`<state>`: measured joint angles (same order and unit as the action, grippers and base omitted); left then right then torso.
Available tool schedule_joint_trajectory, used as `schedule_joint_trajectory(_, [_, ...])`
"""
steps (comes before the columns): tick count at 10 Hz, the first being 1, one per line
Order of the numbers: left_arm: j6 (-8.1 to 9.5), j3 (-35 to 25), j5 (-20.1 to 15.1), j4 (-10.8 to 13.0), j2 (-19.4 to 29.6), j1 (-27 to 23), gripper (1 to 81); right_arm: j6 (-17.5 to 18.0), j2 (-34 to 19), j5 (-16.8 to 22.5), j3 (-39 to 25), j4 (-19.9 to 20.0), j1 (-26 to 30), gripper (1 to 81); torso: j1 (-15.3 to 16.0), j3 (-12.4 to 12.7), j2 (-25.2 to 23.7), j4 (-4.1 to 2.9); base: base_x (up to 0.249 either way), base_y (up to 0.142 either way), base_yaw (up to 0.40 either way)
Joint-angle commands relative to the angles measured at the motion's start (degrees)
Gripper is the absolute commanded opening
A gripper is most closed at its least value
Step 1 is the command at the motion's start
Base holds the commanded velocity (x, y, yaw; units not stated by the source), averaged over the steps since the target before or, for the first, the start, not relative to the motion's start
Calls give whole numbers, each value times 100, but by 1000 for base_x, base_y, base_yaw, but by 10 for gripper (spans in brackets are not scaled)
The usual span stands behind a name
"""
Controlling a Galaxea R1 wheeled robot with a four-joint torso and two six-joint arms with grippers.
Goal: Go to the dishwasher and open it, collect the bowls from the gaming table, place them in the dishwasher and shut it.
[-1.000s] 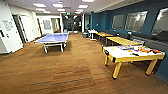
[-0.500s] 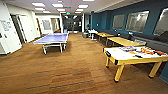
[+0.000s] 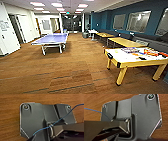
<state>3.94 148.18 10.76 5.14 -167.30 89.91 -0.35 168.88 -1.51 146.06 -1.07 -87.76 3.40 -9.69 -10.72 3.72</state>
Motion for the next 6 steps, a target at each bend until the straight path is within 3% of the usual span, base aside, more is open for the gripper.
schedule_joint_trajectory(1, [2,-17,-250,4,39,-223,811,0,8,309,-17,-42,272,811,0,0,0,0,227,0,0])
schedule_joint_trajectory(6, [-7,-17,-259,4,39,-223,811,-8,8,309,-17,-42,272,811,2,0,2,0,227,0,0])
